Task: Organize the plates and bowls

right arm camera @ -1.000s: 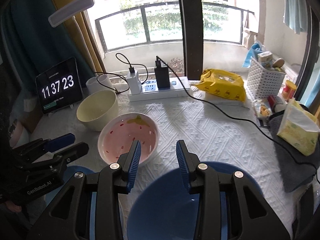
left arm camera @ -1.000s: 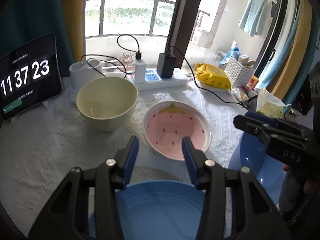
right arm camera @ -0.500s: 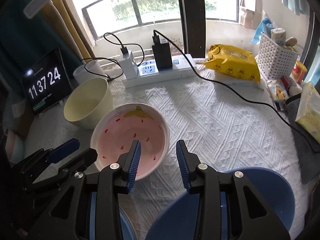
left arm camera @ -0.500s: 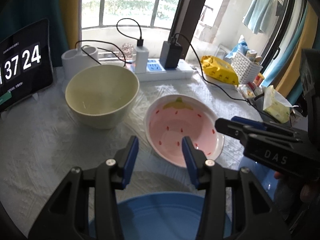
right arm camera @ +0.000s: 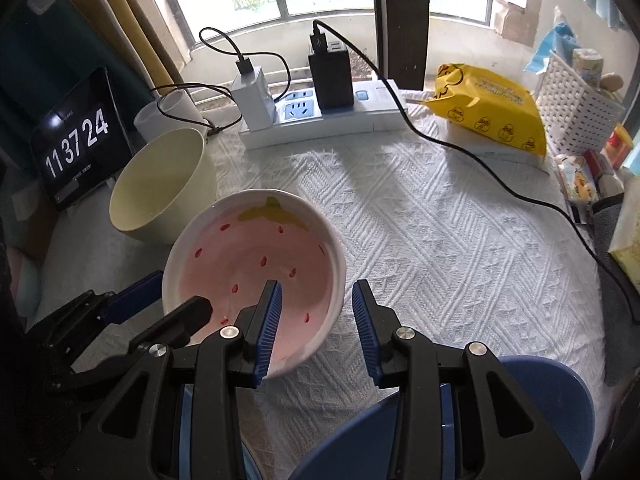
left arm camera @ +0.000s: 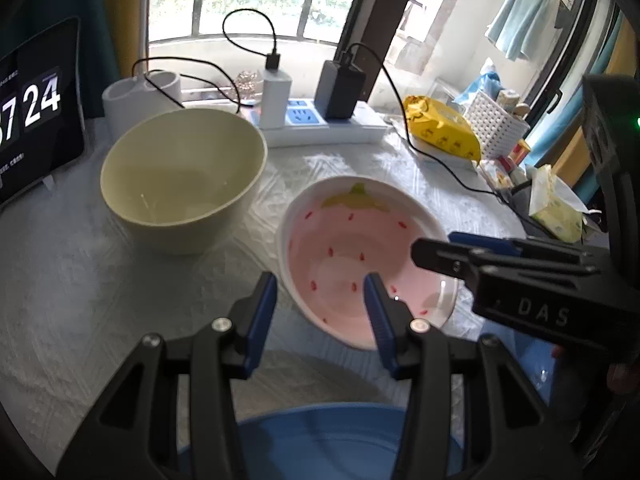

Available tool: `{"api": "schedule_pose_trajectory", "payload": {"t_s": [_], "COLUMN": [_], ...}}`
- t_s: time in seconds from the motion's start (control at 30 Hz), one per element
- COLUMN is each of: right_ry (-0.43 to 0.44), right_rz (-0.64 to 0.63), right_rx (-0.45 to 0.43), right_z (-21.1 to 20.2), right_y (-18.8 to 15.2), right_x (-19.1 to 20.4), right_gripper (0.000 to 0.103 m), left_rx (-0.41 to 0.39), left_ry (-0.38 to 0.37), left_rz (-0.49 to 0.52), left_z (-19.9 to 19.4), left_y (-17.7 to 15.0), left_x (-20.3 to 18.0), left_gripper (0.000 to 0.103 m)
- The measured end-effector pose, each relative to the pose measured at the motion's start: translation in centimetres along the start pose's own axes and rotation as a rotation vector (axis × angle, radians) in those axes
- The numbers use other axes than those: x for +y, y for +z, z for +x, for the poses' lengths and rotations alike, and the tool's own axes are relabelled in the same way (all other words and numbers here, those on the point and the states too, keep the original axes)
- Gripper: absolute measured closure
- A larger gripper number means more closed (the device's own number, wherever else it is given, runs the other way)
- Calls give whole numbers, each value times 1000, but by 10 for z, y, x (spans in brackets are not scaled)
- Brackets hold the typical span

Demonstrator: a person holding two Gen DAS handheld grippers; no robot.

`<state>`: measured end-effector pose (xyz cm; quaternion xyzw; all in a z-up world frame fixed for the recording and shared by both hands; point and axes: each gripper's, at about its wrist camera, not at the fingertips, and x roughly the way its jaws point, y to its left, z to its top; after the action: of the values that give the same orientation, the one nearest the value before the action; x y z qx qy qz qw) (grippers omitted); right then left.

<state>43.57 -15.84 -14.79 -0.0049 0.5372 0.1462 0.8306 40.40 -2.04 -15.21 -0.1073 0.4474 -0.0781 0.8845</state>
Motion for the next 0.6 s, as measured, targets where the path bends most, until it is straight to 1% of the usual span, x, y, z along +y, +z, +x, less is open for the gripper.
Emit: {"api": "schedule_pose_trajectory", "payload": {"t_s": [0.27, 0.5, 0.57, 0.6], "right_ry": [11, -14, -26, -40], "right_rz": [-12, -36, -42, -47], "right_rx": [47, 55, 50, 44], "right_z": [8, 12, 13, 13], "right_y": [6, 7, 8, 7], "right_x": [2, 8, 9, 10], "right_gripper": [64, 64, 66, 68], "left_rx": [-1, 12, 9, 9], "left_ry": [7, 18, 18, 19], "left_rz": [13, 32, 33, 31], "left_z": [1, 7, 7, 7], "left_y": [0, 0, 0, 0], "left_x": [-2, -5, -5, -5], "left_gripper": [58, 58, 59, 60]}}
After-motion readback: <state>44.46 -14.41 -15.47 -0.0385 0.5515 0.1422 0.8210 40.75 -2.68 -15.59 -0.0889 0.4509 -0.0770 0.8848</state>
